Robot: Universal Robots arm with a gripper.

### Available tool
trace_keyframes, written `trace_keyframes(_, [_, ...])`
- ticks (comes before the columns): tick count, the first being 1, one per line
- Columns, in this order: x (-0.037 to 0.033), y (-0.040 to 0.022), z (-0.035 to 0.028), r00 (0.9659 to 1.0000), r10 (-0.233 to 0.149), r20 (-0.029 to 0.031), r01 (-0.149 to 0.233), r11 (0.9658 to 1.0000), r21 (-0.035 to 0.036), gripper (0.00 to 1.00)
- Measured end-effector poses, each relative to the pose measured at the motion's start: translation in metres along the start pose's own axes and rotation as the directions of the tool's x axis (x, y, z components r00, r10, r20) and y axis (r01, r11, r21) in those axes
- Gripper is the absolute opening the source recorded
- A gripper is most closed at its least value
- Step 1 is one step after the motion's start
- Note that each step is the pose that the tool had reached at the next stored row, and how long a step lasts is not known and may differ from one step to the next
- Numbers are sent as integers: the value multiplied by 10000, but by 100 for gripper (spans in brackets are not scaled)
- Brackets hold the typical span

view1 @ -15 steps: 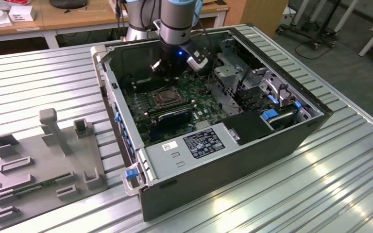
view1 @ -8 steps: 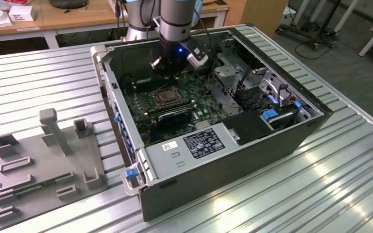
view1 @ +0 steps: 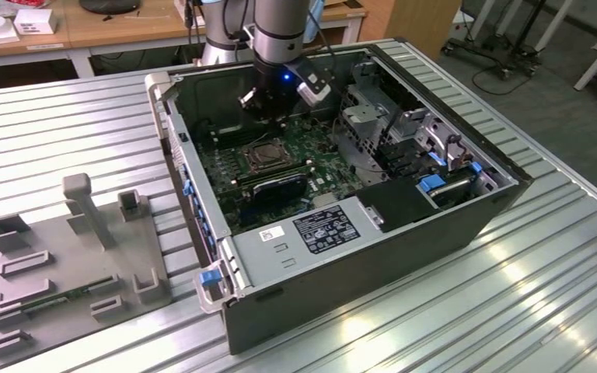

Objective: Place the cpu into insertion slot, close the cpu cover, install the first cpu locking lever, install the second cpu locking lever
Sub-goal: 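Install the first cpu locking lever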

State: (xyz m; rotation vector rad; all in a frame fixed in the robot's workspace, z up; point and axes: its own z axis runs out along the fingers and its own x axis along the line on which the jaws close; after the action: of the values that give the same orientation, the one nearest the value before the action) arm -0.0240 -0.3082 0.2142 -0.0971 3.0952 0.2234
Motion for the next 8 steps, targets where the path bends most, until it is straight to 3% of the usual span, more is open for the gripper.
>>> trace_keyframes(8, [2,-16,11,10000,1,-1,-1,10000,1,10])
